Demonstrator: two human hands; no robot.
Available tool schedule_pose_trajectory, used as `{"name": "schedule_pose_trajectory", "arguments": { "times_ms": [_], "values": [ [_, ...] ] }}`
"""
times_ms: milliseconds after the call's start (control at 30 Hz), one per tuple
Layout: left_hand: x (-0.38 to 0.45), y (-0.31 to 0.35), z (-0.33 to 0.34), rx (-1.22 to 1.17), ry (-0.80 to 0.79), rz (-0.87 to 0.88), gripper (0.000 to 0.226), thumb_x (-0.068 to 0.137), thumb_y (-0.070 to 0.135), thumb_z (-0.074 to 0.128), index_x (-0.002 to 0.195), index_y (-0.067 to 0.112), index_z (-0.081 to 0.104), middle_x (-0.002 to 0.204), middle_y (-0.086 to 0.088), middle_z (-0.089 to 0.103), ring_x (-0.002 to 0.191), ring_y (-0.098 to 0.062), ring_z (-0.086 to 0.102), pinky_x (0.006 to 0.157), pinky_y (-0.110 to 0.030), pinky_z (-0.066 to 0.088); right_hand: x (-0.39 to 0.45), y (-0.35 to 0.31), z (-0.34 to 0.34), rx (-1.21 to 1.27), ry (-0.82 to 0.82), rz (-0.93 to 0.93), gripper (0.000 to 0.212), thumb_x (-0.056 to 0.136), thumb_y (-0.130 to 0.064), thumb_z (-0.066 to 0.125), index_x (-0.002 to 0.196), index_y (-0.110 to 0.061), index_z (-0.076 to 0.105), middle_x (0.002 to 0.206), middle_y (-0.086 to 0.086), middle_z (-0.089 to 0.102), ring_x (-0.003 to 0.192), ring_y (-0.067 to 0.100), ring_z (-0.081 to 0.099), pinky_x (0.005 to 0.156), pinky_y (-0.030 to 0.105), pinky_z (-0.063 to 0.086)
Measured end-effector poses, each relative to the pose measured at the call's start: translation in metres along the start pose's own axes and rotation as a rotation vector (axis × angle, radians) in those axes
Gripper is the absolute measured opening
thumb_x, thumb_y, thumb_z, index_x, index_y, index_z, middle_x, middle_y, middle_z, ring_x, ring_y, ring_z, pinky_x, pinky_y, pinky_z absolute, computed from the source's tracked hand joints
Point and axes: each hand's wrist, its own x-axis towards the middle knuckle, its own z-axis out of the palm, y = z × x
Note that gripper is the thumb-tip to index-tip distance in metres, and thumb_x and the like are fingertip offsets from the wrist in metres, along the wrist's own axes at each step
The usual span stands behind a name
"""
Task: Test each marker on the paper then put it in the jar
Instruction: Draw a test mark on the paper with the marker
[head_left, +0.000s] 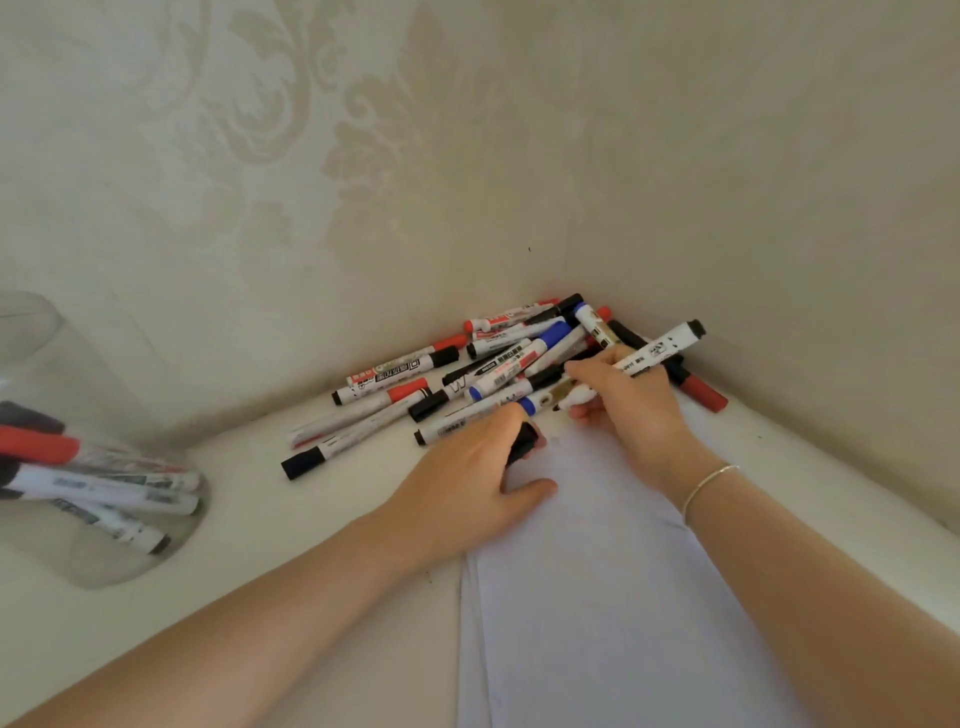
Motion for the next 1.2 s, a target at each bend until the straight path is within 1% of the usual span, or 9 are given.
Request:
{"name": "schedule_pose_trajectory", "arguments": {
  "times_ms": [67,100,167,267,367,467,700,967,1200],
  "values": [
    [-0.002,-0.002,0.003,-0.018,-0.016,0.095,0.032,0.091,0.04,0.058,0.118,0.025,0.054,0.075,0.025,0.049,0.071,0.009,0.049,0.06,-0.01,0.033,0.003,0.002,-0.001,-0.076,-0.017,-0.021,0.028,0.083,-0.001,0.061,0.059,-0.011,0.052,0.05,0.006,0.062,0.045,0.016,0.056,0.046,0.024,0.047],
    [-0.003,-0.003,0.004,0.01,-0.018,0.146,0.029,0.093,0.038,0.055,0.119,0.024,0.056,0.092,0.025,0.053,0.071,0.006,0.051,0.058,-0.011,0.032,0.003,0.003,0.0,-0.132,0.004,-0.033,0.029,0.082,-0.001,0.06,0.056,-0.011,0.051,0.045,0.003,0.059,0.041,0.014,0.053,0.043,0.021,0.045],
    [-0.004,-0.004,0.006,0.073,0.005,0.216,0.028,0.094,0.035,0.053,0.116,0.02,0.061,0.121,0.025,0.038,0.071,-0.004,0.054,0.055,-0.017,0.034,0.005,0.006,0.001,-0.206,0.079,-0.058,0.028,0.08,-0.002,0.059,0.056,-0.012,0.048,0.043,-0.001,0.053,0.037,0.009,0.046,0.038,0.016,0.039],
    [-0.005,-0.005,0.008,0.101,0.059,0.274,0.034,0.092,0.045,0.048,0.113,0.024,0.064,0.095,0.016,0.061,0.067,-0.005,0.058,0.052,-0.022,0.044,0.008,0.011,0.003,-0.261,0.137,-0.1,0.022,0.078,-0.004,0.059,0.063,-0.012,0.045,0.054,0.0,0.046,0.047,0.01,0.04,0.04,0.017,0.036],
    [-0.005,-0.006,0.01,0.118,0.098,0.309,0.033,0.093,0.048,0.046,0.09,0.021,0.065,0.103,0.017,0.068,0.061,-0.006,0.061,0.048,-0.023,0.047,0.009,0.015,0.003,-0.284,0.14,-0.113,0.023,0.077,-0.004,0.059,0.062,-0.012,0.043,0.053,-0.001,0.044,0.051,0.012,0.039,0.048,0.023,0.037],
    [-0.005,-0.007,0.01,0.147,0.117,0.324,0.035,0.094,0.048,0.045,0.085,0.019,0.063,0.106,0.018,0.068,0.058,-0.006,0.061,0.046,-0.023,0.046,0.01,0.017,0.005,-0.303,0.136,-0.138,0.033,0.076,-0.001,0.059,0.054,-0.014,0.037,0.048,-0.002,0.04,0.05,0.014,0.036,0.05,0.026,0.035],
    [-0.004,-0.007,0.01,0.173,0.141,0.381,0.028,0.095,0.044,0.048,0.075,0.025,0.043,0.122,0.021,0.063,0.062,-0.006,0.063,0.047,-0.025,0.048,0.011,0.017,0.004,-0.29,0.145,-0.137,0.03,0.079,0.0,0.057,0.059,-0.012,0.038,0.053,-0.002,0.039,0.049,0.011,0.034,0.047,0.023,0.032],
    [-0.004,-0.008,0.012,0.194,0.144,0.388,0.028,0.095,0.045,0.048,0.075,0.025,0.044,0.123,0.023,0.061,0.059,-0.006,0.062,0.045,-0.024,0.047,0.011,0.018,0.005,-0.331,0.141,-0.137,0.031,0.079,0.0,0.055,0.059,-0.011,0.035,0.055,0.001,0.037,0.051,0.013,0.031,0.049,0.027,0.031],
    [-0.004,-0.007,0.012,0.197,0.148,0.391,0.031,0.094,0.044,0.049,0.073,0.027,0.034,0.123,0.023,0.061,0.06,-0.005,0.062,0.046,-0.02,0.044,0.011,0.018,0.004,-0.319,0.131,-0.119,0.018,0.078,-0.002,0.06,0.065,-0.007,0.048,0.055,0.004,0.047,0.053,0.018,0.044,0.051,0.03,0.041]
  ]
}}
